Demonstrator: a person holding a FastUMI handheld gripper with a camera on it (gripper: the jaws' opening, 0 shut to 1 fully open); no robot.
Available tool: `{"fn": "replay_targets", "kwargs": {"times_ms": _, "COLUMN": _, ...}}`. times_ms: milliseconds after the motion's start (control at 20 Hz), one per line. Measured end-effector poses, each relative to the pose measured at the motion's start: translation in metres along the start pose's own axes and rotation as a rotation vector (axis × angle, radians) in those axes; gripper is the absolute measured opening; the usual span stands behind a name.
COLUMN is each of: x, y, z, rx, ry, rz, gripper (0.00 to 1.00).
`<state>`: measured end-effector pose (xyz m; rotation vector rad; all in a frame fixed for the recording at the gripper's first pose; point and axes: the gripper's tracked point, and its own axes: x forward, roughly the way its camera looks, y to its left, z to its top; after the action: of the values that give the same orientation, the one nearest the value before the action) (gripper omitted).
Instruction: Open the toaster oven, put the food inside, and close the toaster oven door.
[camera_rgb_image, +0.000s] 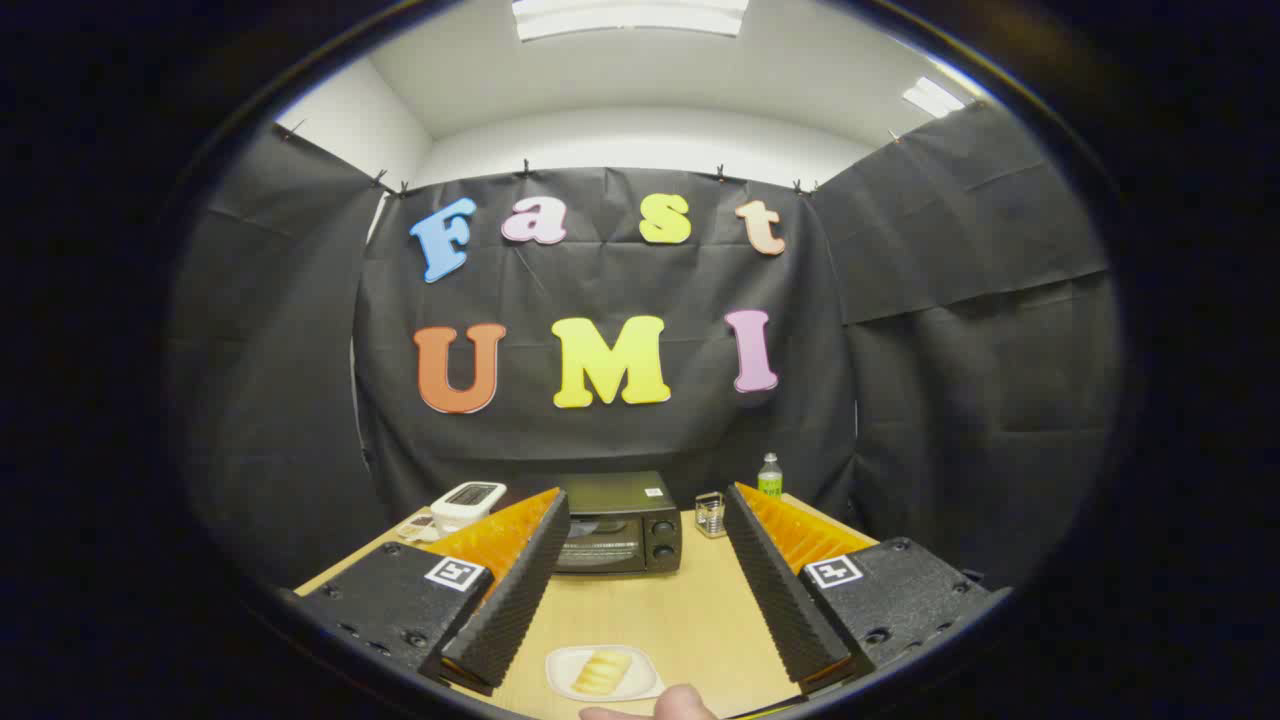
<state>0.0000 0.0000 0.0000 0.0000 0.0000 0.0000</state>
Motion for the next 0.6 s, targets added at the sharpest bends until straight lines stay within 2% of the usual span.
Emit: {"fn": "replay_targets", "kwargs": {"times_ms": 600, "x": -0.0034, "y": 0.0041, "z": 0.0095, "rx": -0.007, "ry": -0.019, "rz": 0.000, "gripper": 1.00}}
